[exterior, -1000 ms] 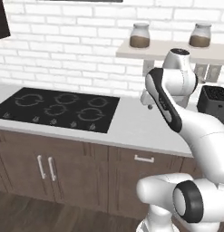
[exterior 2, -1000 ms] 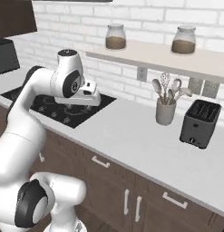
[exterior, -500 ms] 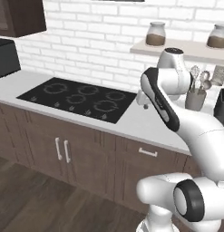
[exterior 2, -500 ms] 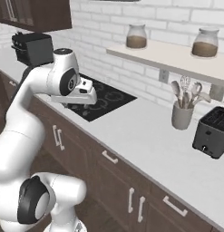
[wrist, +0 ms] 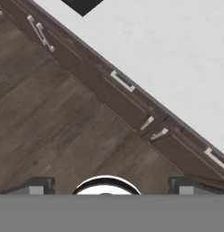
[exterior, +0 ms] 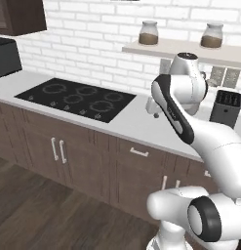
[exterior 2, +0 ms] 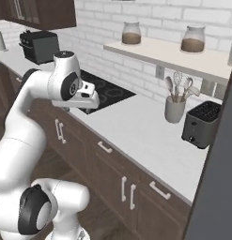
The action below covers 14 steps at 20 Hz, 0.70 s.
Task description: Take a straw from the drawer in front and place it inside the glass cup on the dining counter.
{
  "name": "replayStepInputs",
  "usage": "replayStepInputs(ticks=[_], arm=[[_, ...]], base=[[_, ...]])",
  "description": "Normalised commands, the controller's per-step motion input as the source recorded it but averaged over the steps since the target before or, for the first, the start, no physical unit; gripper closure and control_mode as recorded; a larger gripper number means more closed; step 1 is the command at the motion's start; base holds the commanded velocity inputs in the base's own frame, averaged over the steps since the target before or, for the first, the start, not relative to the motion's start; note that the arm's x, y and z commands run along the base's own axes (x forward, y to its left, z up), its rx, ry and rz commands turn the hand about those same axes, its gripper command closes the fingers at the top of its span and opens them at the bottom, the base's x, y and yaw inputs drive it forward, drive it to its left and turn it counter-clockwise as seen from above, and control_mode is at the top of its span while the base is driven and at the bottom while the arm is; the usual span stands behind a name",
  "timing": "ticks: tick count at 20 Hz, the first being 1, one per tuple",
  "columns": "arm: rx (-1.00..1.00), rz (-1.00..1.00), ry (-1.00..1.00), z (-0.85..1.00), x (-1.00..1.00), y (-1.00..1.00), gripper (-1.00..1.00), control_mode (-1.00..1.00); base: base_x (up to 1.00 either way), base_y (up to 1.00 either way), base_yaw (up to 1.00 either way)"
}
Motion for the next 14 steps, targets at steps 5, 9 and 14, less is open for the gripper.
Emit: replayStepInputs(ticks=[5,9,14], arm=[[0.00,0.00,0.00,0.00,0.00,0.00,-1.00,1.00],[0.00,0.00,0.00,0.00,0.00,0.00,-1.00,1.00],[0.00,0.04,0.00,0.00,0.00,-0.05,-1.00,-1.00]], base=[[0.33,-0.23,0.12],[0.49,-0.53,0.15],[0.23,-0.42,0.14]])
